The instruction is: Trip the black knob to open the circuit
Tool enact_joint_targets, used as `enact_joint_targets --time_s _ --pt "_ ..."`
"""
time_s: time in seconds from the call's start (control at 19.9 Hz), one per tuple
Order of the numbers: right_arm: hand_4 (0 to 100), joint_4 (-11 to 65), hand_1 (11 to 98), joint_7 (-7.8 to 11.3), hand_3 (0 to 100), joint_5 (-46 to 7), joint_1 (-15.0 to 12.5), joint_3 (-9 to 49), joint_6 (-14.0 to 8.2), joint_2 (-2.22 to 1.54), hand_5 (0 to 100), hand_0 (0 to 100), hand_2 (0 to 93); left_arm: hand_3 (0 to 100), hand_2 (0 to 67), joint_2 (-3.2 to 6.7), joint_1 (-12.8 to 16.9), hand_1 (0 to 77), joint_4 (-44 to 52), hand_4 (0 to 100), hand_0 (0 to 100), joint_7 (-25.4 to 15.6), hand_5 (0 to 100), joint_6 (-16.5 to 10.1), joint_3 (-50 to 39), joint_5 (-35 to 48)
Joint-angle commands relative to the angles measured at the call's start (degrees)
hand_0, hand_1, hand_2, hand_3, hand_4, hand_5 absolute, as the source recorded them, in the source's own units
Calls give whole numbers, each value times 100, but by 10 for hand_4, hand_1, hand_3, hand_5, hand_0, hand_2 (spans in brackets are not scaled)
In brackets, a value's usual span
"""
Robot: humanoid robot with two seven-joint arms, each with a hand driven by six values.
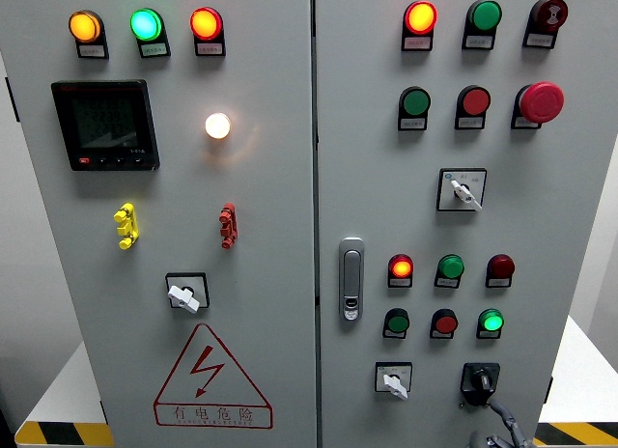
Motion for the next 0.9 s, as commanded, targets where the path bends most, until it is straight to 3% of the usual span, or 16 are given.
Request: enact_joint_targets --time_s 0.0,0.3,0.65,0.7,0.85 --pt "696 0 470 9 669 12 -69 48 -10 -35 827 752 59 212 127 0 0 40 2 67 0 0 17 0 3 0" --pt "690 131 469 9 664 12 -270 127 -10 -167 828 753 58 212 127 0 0 39 2 67 0 0 17 0 -6 0" --pt "664 307 467 18 655 -6 -456 127 -10 -167 831 755 58 212 127 0 0 39 2 67 0 0 17 0 2 0" --pt "563 307 467 18 616 -6 -456 127 -10 -167 807 755 57 212 127 0 0 40 2 67 0 0 17 0 3 0" --pt "408 333 469 27 452 -15 -491 127 -10 -167 676 754 64 213 127 0 0 38 -7 67 0 0 17 0 3 0"
